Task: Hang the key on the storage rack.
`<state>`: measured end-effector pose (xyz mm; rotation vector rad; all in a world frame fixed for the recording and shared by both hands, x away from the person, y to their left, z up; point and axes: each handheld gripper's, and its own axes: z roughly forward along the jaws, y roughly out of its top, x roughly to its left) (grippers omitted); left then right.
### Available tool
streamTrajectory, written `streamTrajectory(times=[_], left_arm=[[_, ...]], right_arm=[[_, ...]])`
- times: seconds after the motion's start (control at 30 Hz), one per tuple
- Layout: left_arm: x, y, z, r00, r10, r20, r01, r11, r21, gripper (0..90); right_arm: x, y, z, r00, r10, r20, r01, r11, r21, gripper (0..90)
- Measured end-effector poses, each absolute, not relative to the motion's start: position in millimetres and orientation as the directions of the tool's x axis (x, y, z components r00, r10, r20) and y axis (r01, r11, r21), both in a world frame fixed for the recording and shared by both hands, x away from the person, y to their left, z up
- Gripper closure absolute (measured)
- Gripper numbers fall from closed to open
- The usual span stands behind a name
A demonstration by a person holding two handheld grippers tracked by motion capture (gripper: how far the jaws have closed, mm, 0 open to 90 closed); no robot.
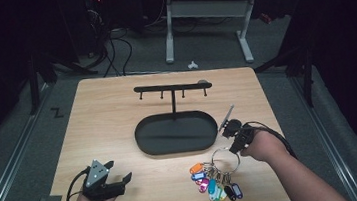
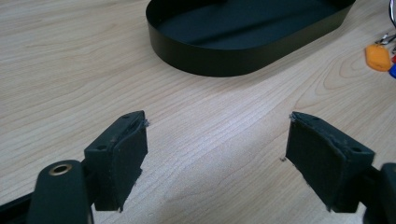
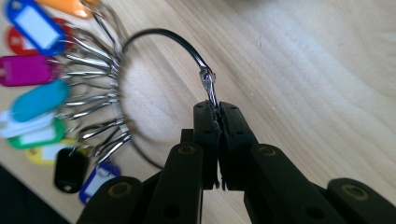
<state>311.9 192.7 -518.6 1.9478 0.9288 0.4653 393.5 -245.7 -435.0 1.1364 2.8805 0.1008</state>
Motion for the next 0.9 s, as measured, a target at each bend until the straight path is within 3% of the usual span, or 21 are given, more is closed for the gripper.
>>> streamTrajectory(times=[0.4, 0.9], left_arm=[[309, 195, -520, 0.643, 0.765, -0.034, 0.433, -0.326, 0.84, 21.4], [307, 196, -521, 0.641, 0.767, -0.031, 0.435, -0.33, 0.838, 21.5]], right_arm=[[377, -246, -370, -0.741, 0.671, -0.033, 0.66, 0.736, 0.148, 87.8], [380, -242, -322, -0.749, 0.66, -0.055, 0.645, 0.745, 0.171, 87.8]])
